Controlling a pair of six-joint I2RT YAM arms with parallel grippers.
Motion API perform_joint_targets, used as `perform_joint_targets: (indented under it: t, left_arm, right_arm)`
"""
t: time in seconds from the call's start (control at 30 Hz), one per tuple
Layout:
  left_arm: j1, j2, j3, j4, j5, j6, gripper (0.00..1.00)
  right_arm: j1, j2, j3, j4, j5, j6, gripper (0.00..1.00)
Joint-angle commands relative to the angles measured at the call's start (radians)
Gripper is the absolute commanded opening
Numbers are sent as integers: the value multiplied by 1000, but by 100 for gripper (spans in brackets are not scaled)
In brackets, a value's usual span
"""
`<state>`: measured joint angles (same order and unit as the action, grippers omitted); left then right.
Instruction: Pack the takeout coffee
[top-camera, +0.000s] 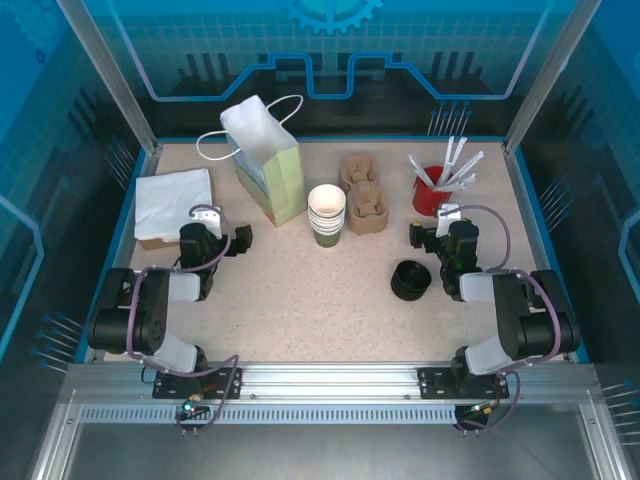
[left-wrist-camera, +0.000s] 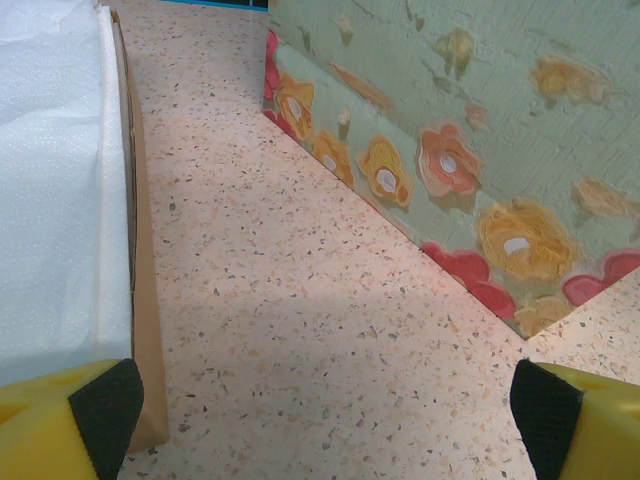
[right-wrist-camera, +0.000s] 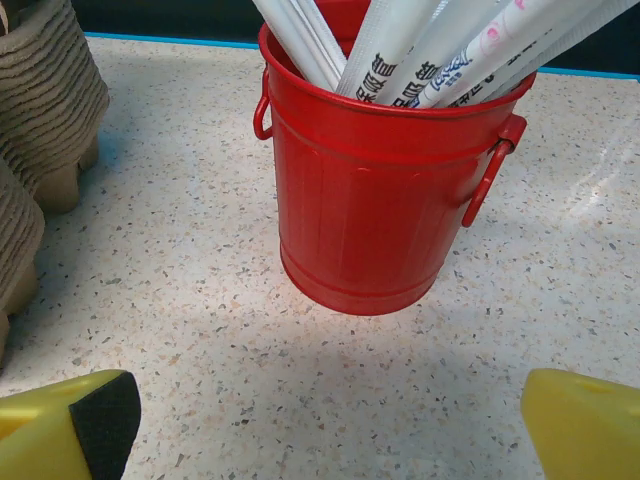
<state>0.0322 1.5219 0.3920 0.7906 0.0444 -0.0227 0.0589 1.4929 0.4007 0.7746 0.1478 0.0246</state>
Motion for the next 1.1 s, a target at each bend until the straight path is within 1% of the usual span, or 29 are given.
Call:
perform_joint_targets:
  t: [0.0, 0.47, 0.57, 0.63, 0.7, 0.8, 0.83, 0.9, 0.97, 1.0, 1.07]
  left_arm:
    - [-8, -5, 23, -4, -14, 20, 99]
    - [-7, -5, 24, -4, -15, 20, 99]
    - [-6, -30, 20, -19, -72, -8, 99]
    - [-6, -105, 17, -71, -97, -16, 99]
    - [-6, -215, 20, -175, -144, -42, 99]
    - [-8, -387, 20, -324, -197, -97, 99]
    - [-8, -453, 29, -406, -224, -126, 99]
    - [-7, -560, 76, -607, -275, -183, 99]
    - [-5, -639, 168, -872, -332, -302, 99]
    - [-3, -658, 212, -972, -333, -335, 99]
    - [-4, -683, 308, -1143, -291, -364, 99]
  right_arm:
    - [6, 10, 18, 5, -13, -8, 100]
    - [3, 9, 17, 4, -18, -8, 100]
    - [-2, 5, 18, -3, -22, -4, 100]
    - [-7, -32, 41, -69, -4, 16, 100]
    - [-14, -88, 54, -148, -1, 18, 100]
    - [-14, -189, 38, -212, 25, 45, 100]
    - [-12, -229, 37, -251, 34, 59, 100]
    - [-9, -308, 45, -347, 39, 76, 100]
    - [-2, -393, 72, -477, 51, 105, 100]
    - [1, -427, 90, -558, 55, 119, 100]
    - [15, -500, 150, -734, 71, 168, 100]
